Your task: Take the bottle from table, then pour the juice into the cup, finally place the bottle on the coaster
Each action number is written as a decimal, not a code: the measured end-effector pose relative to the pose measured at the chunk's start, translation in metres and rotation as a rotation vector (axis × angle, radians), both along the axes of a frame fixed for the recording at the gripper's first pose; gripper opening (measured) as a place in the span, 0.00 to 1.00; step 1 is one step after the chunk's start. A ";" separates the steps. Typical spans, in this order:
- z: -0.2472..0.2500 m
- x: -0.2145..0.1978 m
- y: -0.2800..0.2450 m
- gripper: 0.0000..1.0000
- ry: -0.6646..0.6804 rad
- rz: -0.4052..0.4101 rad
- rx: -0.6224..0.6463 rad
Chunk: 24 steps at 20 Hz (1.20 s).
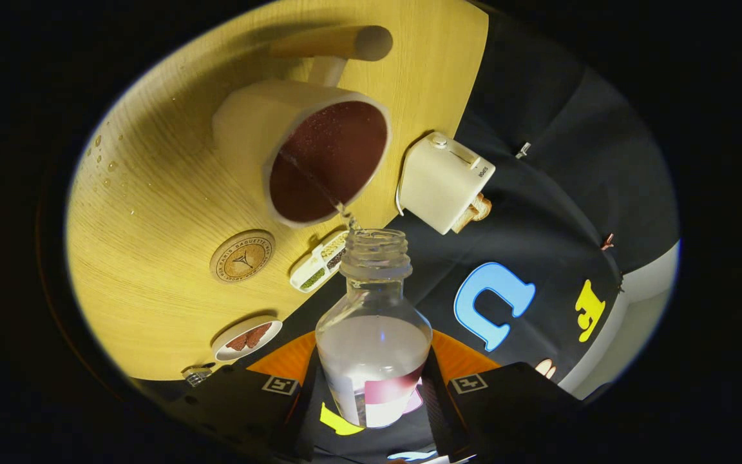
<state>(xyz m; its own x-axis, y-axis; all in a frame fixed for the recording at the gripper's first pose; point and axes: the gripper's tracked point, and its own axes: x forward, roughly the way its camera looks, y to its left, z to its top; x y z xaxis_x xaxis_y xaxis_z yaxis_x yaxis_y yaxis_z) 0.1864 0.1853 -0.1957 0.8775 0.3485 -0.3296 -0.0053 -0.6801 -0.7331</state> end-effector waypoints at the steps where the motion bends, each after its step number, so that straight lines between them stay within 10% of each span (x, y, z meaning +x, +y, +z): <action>1: -0.001 0.000 -0.001 0.70 0.000 0.007 -0.013; 24: 0.005 0.001 0.006 0.70 -0.014 0.047 -0.061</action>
